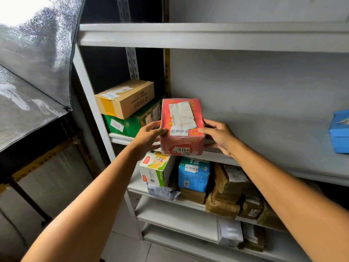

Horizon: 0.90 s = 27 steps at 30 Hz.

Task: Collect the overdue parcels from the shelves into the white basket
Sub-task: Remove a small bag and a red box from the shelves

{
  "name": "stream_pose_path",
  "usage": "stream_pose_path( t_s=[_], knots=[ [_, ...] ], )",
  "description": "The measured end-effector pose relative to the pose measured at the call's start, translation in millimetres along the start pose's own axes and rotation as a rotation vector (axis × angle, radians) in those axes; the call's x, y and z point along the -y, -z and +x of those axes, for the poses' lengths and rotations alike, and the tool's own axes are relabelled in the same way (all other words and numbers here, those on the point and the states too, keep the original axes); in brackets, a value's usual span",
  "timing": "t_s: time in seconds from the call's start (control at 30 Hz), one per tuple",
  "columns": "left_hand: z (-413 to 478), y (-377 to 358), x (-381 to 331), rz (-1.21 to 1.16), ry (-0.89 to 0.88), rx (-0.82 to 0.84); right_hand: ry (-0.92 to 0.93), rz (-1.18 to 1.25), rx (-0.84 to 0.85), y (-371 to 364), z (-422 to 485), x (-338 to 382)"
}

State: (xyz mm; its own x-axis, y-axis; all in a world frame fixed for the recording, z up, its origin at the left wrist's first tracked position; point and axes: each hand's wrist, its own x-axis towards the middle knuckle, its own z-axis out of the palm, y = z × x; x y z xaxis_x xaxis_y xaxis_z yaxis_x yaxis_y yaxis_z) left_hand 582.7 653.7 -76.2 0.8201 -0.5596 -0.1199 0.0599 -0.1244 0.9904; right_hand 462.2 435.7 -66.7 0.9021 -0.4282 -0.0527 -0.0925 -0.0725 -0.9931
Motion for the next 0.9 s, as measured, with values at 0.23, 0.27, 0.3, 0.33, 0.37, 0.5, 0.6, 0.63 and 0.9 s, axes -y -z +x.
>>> stream_pose_path(
  t_s=[0.23,0.27,0.3,0.33,0.37,0.5,0.6,0.63,0.9],
  knots=[
    [-10.6,-10.4,2.7,-0.009,-0.014,0.006,0.052,-0.033,-0.097,6.8,-12.1,-10.3],
    [-13.2,-14.2,2.1,-0.012,-0.014,0.011,0.058,-0.03,-0.097,9.6,-16.4,-12.1],
    [-16.0,-18.3,1.4,-0.012,-0.013,0.016,0.066,-0.024,-0.1,12.5,-20.9,-14.0],
    [-18.4,-21.8,0.8,-0.012,-0.013,0.022,0.073,-0.026,-0.103,14.7,-26.7,-13.9],
    [-21.0,-27.0,0.8,-0.01,-0.017,0.035,0.08,-0.032,-0.119,19.2,-33.5,-14.7],
    [-37.2,-54.5,1.3,-0.02,-0.031,0.059,0.104,-0.048,-0.149,40.7,-61.1,-19.7],
    [-56.9,-84.7,5.4,-0.025,-0.036,0.077,0.09,-0.042,-0.172,64.6,-91.0,-25.6],
    [-62.7,-94.4,7.4,-0.011,-0.044,0.093,0.083,-0.038,-0.182,72.0,-101.8,-27.5],
    [-112.5,-175.4,23.0,0.026,-0.08,0.181,0.096,-0.042,-0.265,140.6,-188.5,-53.5]
  ],
)
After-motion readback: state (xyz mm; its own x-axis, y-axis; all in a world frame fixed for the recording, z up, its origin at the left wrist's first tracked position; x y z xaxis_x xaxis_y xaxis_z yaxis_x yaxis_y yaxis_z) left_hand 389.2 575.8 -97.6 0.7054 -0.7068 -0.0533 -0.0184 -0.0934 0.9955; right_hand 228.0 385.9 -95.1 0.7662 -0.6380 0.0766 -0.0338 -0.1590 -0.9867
